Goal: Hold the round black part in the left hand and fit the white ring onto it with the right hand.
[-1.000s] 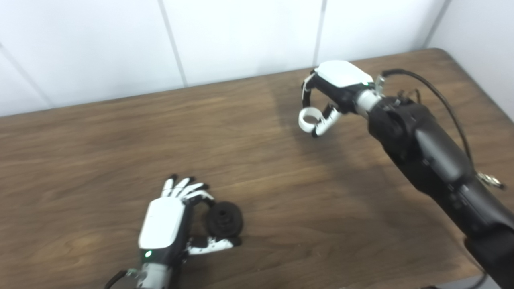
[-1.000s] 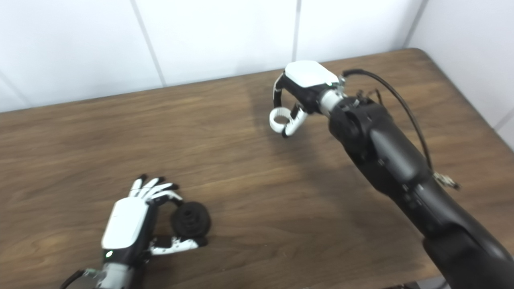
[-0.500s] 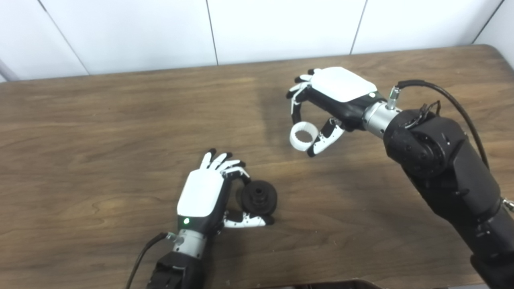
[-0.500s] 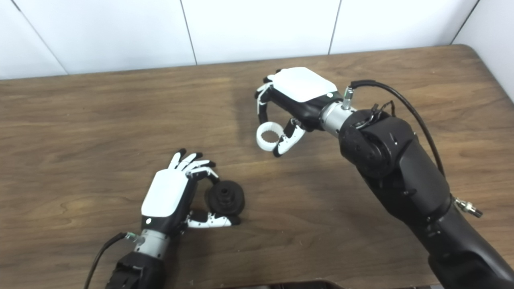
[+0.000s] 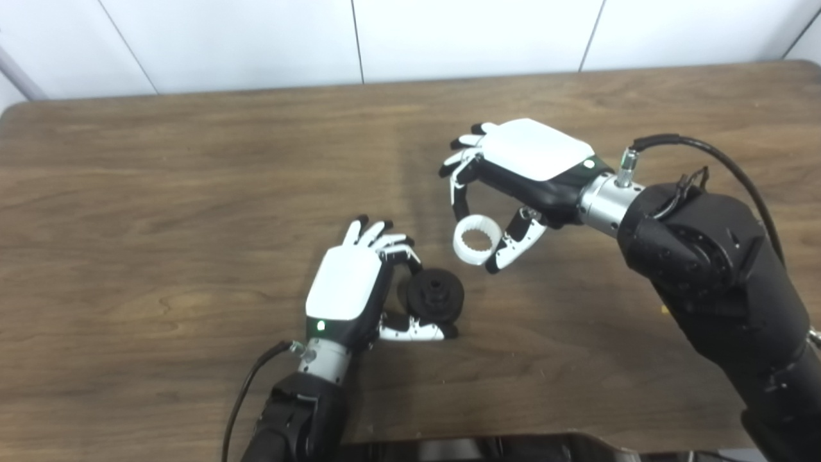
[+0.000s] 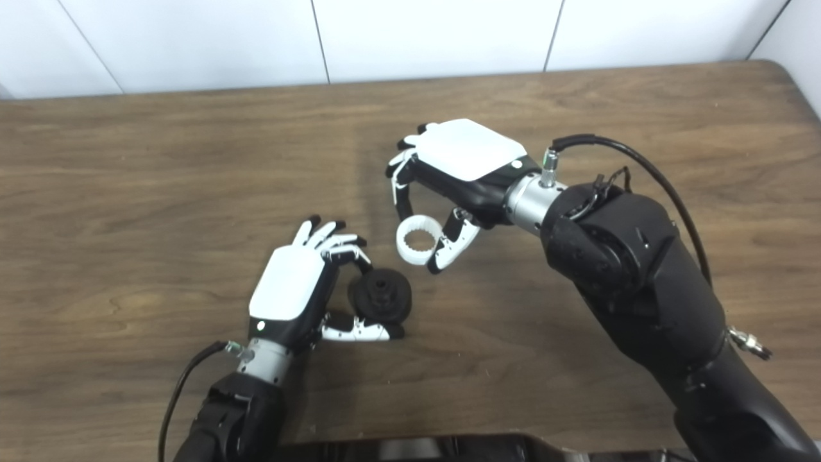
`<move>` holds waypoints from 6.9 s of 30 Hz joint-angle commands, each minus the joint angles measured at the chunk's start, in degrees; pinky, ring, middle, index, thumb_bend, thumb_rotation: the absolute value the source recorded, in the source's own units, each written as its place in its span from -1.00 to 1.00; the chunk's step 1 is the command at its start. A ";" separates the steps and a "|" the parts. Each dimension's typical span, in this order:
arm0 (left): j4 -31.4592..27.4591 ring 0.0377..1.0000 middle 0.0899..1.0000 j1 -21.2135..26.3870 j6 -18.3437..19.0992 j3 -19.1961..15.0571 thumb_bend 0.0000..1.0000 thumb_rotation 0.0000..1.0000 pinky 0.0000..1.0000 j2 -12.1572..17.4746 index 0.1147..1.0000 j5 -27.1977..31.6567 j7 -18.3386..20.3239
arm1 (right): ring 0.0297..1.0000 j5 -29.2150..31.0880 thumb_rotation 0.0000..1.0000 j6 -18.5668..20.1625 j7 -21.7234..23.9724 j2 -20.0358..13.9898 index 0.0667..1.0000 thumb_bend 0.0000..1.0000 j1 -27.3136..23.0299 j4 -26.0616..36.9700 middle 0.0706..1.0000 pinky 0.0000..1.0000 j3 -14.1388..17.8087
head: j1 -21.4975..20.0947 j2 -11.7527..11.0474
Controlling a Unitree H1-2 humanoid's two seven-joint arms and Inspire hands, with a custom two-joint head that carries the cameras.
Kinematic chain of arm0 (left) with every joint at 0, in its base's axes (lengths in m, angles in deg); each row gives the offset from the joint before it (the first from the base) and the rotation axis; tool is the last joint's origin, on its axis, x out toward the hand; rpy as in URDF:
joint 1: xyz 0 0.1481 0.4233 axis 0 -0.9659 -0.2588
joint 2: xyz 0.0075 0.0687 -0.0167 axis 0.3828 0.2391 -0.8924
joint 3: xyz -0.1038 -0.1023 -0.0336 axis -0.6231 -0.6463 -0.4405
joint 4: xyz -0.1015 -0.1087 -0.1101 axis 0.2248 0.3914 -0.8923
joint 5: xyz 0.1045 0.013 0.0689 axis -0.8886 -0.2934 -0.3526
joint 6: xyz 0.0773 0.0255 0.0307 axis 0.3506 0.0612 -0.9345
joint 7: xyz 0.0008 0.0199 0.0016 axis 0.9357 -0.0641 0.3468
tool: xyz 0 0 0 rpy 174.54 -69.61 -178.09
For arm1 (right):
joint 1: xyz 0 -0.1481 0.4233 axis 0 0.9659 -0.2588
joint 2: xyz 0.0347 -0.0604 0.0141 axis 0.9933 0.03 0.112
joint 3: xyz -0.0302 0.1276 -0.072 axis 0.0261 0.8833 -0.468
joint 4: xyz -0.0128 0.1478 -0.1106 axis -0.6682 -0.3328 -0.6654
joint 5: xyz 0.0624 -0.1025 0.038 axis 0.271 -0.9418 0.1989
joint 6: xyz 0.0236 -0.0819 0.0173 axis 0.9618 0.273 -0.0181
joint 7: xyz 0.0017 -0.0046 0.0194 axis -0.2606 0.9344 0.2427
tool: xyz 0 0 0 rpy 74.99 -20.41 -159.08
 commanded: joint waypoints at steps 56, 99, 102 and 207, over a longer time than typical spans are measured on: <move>-2.21 0.78 0.50 1.30 0.91 1.12 0.05 -0.90 1.00 -1.00 -0.17 -1.70 1.55 | 0.89 -2.47 -0.72 -7.36 0.44 5.54 -0.11 0.05 1.83 -1.02 0.63 1.00 -0.04 | -0.31 1.08; -2.19 0.79 0.49 1.61 1.10 1.32 0.05 -0.90 1.00 -1.65 -0.17 -2.72 2.03 | 0.89 -1.79 -0.73 -7.48 0.25 5.95 -0.11 0.05 2.89 -2.37 0.61 1.00 -0.20 | -0.96 1.20; -2.21 0.79 0.50 1.61 1.12 1.36 0.05 -0.90 1.00 -1.65 -0.17 -2.80 2.11 | 0.88 -2.02 -0.73 -7.59 0.09 6.00 -0.11 0.05 3.02 -2.39 0.61 1.00 -0.31 | -0.96 1.20; -2.05 0.80 0.50 1.73 0.59 0.95 0.05 -0.89 1.00 -0.99 -0.17 -1.78 2.14 | 0.96 -1.81 -0.53 -7.68 -0.80 4.03 0.08 1.00 3.80 -1.69 0.71 1.00 4.54 | -2.74 0.84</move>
